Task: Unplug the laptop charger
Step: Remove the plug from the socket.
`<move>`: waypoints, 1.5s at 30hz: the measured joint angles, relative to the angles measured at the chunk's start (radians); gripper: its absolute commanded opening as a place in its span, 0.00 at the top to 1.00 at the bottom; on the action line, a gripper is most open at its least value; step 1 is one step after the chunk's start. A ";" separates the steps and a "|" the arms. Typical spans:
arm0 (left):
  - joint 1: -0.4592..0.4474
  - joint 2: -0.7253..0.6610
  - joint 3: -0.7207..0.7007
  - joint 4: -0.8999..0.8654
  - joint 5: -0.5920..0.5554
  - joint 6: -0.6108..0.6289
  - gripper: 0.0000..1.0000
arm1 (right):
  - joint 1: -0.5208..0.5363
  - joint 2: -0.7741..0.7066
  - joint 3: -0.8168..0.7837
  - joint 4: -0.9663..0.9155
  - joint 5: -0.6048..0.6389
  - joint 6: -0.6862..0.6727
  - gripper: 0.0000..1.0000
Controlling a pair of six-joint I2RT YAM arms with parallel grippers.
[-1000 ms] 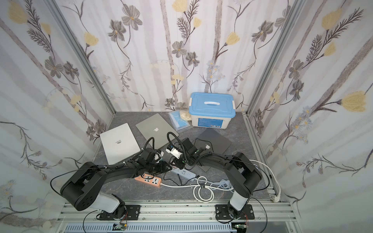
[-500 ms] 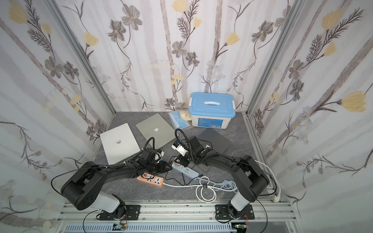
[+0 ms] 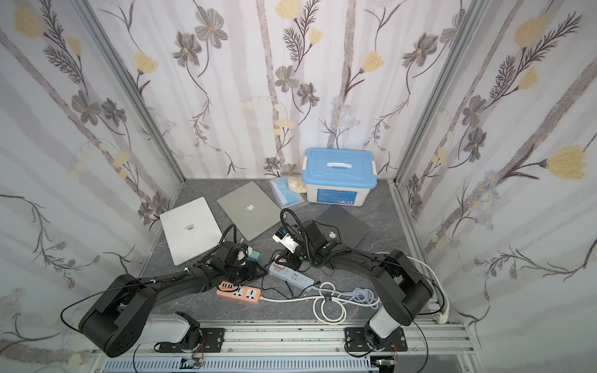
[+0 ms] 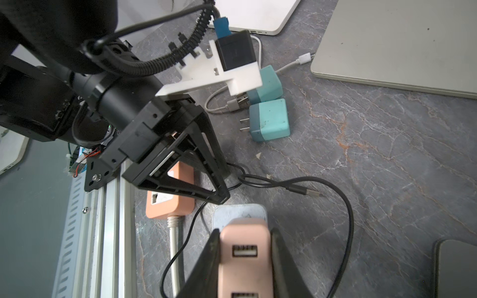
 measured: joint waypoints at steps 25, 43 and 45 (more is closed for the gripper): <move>0.010 -0.139 -0.025 0.016 0.042 -0.140 0.48 | -0.005 -0.016 -0.007 0.082 -0.044 0.008 1.00; 0.008 -0.195 -0.023 0.111 0.108 -0.151 0.31 | -0.032 -0.036 -0.025 0.075 -0.036 0.034 1.00; 0.005 -0.191 -0.012 0.113 0.110 -0.149 0.32 | -0.032 -0.040 -0.027 0.077 -0.037 0.035 1.00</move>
